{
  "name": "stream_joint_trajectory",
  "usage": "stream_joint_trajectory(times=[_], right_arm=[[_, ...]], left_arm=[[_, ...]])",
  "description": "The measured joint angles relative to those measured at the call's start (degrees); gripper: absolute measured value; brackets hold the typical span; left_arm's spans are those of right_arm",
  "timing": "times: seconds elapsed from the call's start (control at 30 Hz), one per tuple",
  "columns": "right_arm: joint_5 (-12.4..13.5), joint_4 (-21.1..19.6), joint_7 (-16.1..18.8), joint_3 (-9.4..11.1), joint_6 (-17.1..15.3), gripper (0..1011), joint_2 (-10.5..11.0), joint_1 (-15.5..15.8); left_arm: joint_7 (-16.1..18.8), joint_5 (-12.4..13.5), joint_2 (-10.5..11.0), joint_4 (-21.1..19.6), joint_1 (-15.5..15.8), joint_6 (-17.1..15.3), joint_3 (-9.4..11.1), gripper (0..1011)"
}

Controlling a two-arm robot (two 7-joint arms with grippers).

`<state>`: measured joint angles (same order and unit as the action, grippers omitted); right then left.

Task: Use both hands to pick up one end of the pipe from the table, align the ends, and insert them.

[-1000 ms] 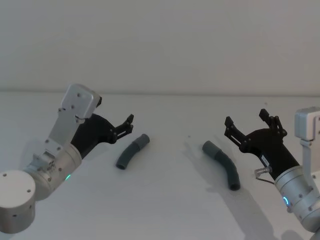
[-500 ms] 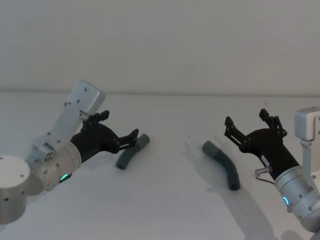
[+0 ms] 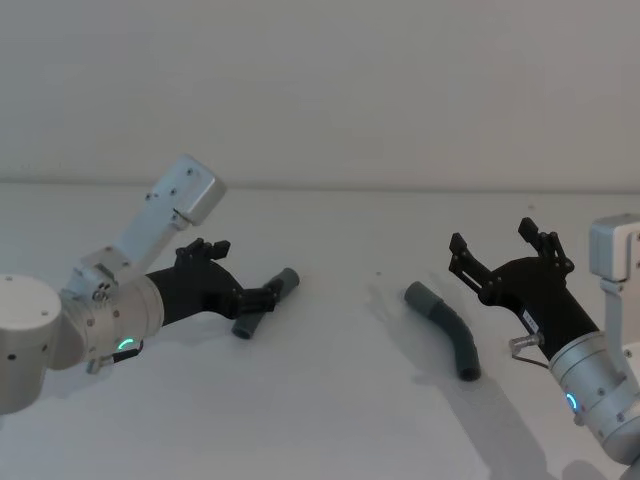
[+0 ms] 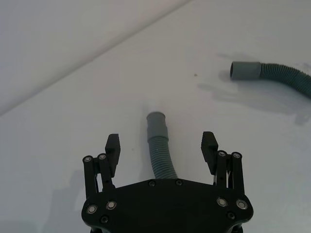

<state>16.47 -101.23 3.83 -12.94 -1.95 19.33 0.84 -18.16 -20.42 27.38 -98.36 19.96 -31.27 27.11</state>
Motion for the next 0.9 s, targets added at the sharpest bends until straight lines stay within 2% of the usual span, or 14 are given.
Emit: stream_joint_trajectory(times=[0.27, 0.9], right_arm=[[0.0, 0.0, 0.0, 0.0, 0.0, 1002, 0.0, 0.0], [0.0, 0.0, 0.0, 0.0, 0.0, 1002, 0.0, 0.0]], left_arm=[[-2.1, -0.1, -0.2, 2.2, 1.8, -2.0, 0.8, 1001], [-4.6, 1.3, -2.3, 8.1, 4.9, -1.8, 2.5, 1001]])
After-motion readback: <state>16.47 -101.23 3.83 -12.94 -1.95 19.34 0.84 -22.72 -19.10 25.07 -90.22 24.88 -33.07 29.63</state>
